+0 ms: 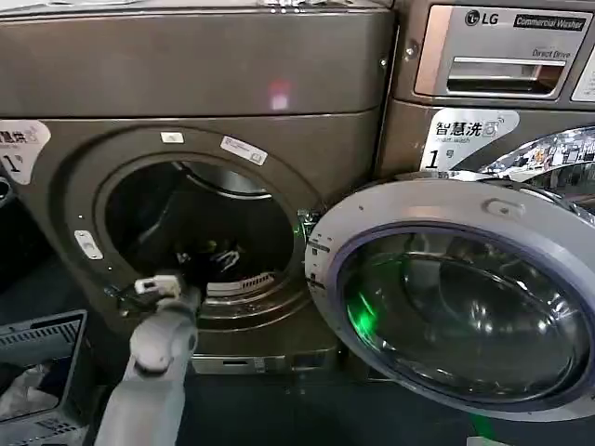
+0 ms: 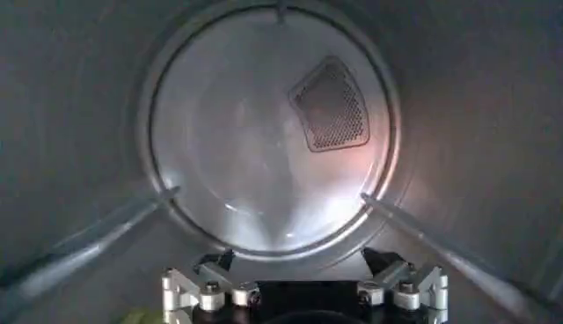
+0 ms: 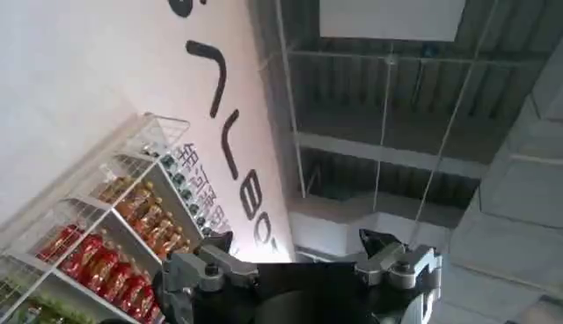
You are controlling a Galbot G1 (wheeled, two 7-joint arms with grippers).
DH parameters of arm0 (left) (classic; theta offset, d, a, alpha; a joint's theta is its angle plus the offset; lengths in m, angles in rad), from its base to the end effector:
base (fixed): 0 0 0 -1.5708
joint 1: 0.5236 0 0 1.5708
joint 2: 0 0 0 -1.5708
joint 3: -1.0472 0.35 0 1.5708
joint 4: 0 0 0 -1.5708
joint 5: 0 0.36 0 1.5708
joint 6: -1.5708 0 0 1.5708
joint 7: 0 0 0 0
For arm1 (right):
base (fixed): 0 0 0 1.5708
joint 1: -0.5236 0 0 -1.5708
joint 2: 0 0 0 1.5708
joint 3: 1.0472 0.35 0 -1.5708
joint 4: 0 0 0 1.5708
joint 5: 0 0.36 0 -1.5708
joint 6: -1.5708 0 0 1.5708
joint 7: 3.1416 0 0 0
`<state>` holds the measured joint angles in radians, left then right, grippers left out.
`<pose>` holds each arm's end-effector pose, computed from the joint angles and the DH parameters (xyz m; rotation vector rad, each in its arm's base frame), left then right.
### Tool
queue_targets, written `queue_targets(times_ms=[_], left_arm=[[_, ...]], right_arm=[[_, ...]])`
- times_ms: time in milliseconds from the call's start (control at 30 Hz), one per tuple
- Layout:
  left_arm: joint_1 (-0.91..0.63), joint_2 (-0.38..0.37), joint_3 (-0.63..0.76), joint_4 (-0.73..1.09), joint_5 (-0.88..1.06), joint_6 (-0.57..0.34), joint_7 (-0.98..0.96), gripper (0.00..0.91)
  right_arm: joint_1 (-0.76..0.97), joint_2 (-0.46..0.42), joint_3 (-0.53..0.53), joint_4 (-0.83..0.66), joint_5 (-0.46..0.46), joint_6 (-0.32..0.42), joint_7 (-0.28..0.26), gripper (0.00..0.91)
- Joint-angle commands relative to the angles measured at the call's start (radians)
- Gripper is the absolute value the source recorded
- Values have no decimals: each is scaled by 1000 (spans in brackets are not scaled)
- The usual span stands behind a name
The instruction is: Grasp the clothes from the dryer.
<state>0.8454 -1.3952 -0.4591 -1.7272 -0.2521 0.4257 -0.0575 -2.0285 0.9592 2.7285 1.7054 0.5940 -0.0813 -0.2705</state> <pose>0.4065 0.0288 -0.2163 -0.0902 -3.0538 0.0692 -0.1856 -0.4085 0.1301 1.4802 2.0760 -1.1225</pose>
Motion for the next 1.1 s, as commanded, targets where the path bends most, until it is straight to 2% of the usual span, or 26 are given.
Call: queue_targets(times_ms=[33,200,433,767,867,1100], left_arm=[[-322,-15,65,423,16,-65,2,907],[-401,-24,85,515,7,-91,5,907],[-560,-42,122,740,30,-141,19,907],[-710,-57,180,1004,15,-152,85,907],[-736,-48,215,1059,29,-135,136,907],[-781,-1,308,1091,175,-67,425,907]], right_arm=[[-6,-1,10,-2,4,0,-2,907],[0,-5,7,-3,5,0,-4,907],[9,-6,2,-5,3,1,-5,907],[33,-8,-11,-12,-1,2,-7,907],[43,-4,-21,-13,-3,5,-8,907],[48,-8,-26,-13,-4,5,-8,907]])
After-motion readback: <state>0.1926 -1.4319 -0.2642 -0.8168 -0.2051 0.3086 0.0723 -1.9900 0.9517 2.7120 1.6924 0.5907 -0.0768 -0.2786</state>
